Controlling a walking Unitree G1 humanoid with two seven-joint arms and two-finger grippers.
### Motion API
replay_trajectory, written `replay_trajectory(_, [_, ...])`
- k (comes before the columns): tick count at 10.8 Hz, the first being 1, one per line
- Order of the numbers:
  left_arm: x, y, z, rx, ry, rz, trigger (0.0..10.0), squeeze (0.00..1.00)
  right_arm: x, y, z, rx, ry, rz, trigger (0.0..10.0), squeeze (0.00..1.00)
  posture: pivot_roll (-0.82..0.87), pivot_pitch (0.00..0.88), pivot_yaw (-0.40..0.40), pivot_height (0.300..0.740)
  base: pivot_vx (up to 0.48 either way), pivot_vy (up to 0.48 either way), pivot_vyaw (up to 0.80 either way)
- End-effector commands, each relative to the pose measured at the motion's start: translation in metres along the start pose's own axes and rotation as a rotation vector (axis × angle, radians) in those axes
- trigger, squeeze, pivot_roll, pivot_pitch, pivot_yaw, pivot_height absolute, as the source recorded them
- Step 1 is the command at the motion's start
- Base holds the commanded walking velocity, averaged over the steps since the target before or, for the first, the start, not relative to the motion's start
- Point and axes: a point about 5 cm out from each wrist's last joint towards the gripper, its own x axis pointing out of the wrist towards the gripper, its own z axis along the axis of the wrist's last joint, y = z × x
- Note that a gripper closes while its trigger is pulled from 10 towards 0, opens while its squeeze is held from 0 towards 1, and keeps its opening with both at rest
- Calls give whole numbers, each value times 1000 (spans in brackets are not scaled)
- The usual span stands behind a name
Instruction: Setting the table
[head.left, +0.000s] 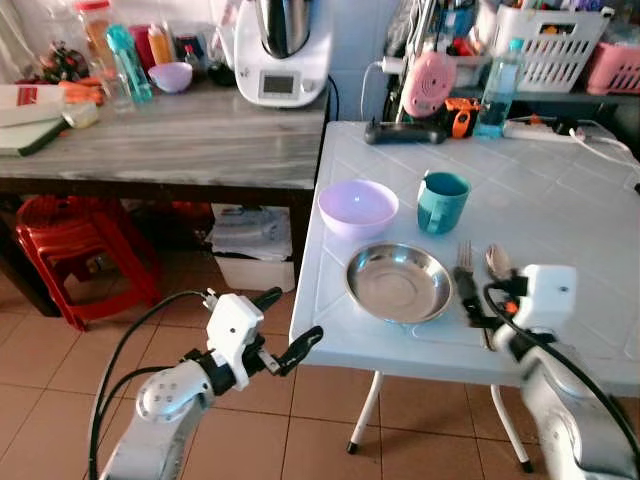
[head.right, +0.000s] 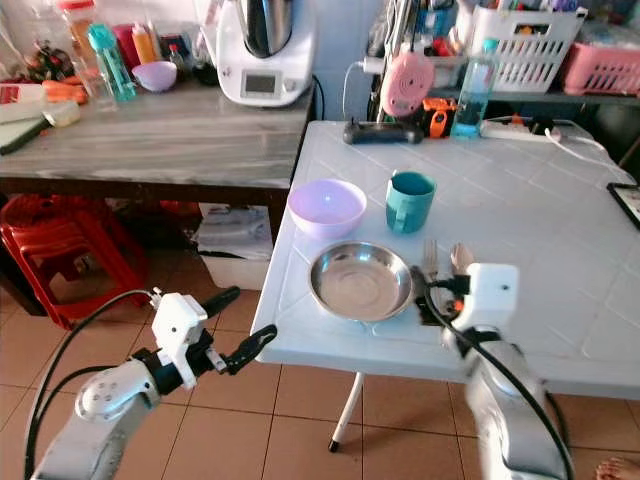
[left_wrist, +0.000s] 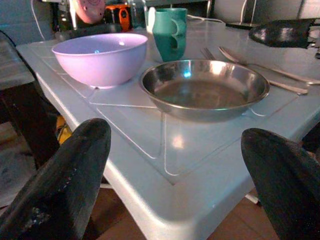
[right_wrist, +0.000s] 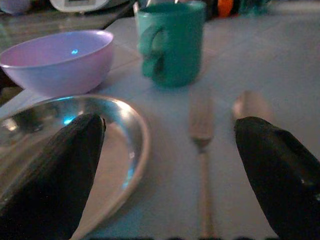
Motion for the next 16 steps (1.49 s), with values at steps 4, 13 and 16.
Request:
replay_trajectory(4, [-2,1,6,33,2,-24,10000,0,11,8,-11,77,74,59,10000,0,64,1,30,740,0,0,0])
replay_trajectory(13, [-3,3,2,40,25,-59,10000,0,21,23,-27,185,170,167,0,0,70,29,35,740,0,0,0])
replay_trajectory(16, [-3,-2,-1,56,32,-88,10000,0,19,24,-32,172,200,169,0,0,68,29,38,740,0,0,0])
